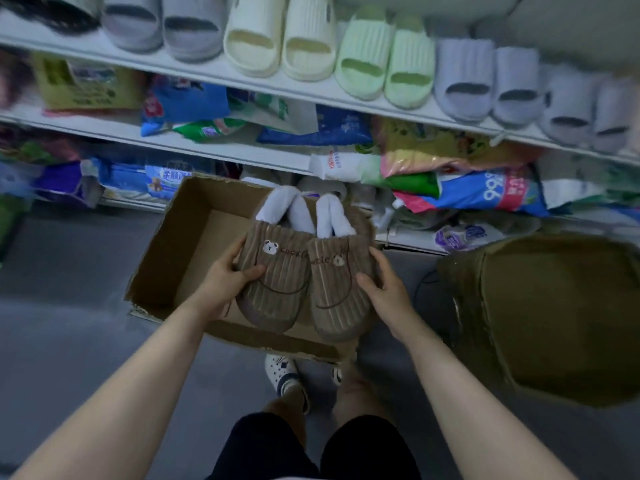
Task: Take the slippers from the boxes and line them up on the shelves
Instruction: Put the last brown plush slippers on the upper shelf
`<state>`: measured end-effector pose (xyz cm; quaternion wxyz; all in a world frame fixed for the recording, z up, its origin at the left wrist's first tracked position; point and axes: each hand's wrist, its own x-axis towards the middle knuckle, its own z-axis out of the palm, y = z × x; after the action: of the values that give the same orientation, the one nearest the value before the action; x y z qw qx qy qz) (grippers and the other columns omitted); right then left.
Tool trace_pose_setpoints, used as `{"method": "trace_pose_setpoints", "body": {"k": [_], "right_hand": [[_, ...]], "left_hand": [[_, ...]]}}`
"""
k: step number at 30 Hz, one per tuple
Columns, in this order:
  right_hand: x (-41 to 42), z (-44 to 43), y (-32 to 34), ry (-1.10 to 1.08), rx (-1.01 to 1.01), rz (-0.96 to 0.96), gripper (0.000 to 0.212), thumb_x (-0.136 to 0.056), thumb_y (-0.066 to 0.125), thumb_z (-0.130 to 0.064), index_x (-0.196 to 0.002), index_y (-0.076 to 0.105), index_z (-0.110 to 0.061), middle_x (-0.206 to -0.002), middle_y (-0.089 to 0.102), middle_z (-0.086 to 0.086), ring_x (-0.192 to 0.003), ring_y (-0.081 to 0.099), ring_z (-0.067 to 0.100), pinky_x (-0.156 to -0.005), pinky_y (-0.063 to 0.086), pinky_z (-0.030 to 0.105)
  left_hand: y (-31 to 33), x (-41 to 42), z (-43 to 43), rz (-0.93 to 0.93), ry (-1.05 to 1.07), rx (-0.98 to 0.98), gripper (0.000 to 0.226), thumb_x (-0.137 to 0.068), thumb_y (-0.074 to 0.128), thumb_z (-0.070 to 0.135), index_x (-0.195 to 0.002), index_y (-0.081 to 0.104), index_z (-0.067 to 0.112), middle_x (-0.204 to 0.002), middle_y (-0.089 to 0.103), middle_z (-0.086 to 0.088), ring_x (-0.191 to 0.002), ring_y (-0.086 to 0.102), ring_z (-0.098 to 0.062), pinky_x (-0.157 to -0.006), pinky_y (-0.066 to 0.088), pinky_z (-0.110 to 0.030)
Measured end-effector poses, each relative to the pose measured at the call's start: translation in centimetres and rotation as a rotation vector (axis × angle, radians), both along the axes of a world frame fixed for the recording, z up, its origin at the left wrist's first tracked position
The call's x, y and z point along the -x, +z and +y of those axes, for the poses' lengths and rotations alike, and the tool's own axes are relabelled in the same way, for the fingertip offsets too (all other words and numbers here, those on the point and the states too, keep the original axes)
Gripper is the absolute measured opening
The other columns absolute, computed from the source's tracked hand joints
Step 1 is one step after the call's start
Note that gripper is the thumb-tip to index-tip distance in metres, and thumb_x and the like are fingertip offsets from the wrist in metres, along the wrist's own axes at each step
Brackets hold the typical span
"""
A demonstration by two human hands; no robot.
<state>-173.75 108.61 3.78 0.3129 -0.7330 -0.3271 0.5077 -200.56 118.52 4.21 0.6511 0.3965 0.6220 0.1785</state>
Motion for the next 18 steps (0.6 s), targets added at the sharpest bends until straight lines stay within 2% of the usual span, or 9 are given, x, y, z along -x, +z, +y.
{"method": "trace_pose_setpoints", "body": {"k": [4, 9, 12, 18], "right_hand": [[-2.6, -3.1, 4.0, -0.08, -0.083, -0.002, 0.056, -0.095, 0.06, -0.032, -0.144, 0.036, -0.043, -0.14, 0.046, -0.013, -0.13, 0.044, 0.011, -0.111, 0.039, 0.045], [-7.3, -7.2, 8.6, -0.199, -0.193, -0.027, 0.054, -0.097, 0.059, -0.02, -0.145, 0.039, -0.032, -0.135, 0.05, -0.01, -0.127, 0.048, 0.011, -0.111, 0.04, 0.041], [-11.0, -10.3, 11.0, -0.248, -0.276, -0.057, 0.053, -0.096, 0.06, -0.016, -0.145, 0.04, -0.027, -0.135, 0.053, -0.007, -0.126, 0.05, 0.009, -0.111, 0.039, 0.037], [-21.3, -18.0, 14.8, -0.385, -0.382, -0.137, 0.054, -0.096, 0.061, -0.022, -0.145, 0.042, -0.03, -0.14, 0.053, -0.008, -0.127, 0.048, 0.006, -0.108, 0.042, 0.032]], "left_hand": [[4.1, -2.7, -1.3, -0.072, -0.033, -0.082, 0.072, -0.083, 0.069, 0.005, -0.143, 0.039, 0.032, -0.114, 0.059, 0.004, -0.096, 0.059, -0.005, -0.074, 0.052, -0.023], [8.2, -8.1, -3.0, -0.109, -0.129, -0.162, 0.073, -0.082, 0.072, 0.009, -0.142, 0.04, 0.035, -0.116, 0.062, 0.001, -0.102, 0.062, -0.015, -0.091, 0.052, -0.039], [10.4, -12.5, -4.4, -0.139, -0.205, -0.207, 0.074, -0.081, 0.074, 0.012, -0.143, 0.04, 0.036, -0.123, 0.061, 0.004, -0.106, 0.061, -0.014, -0.094, 0.051, -0.041], [14.8, -24.0, -9.5, -0.193, -0.307, -0.296, 0.072, -0.081, 0.074, 0.015, -0.141, 0.04, 0.038, -0.124, 0.059, 0.002, -0.111, 0.059, -0.019, -0.094, 0.05, -0.039]]}}
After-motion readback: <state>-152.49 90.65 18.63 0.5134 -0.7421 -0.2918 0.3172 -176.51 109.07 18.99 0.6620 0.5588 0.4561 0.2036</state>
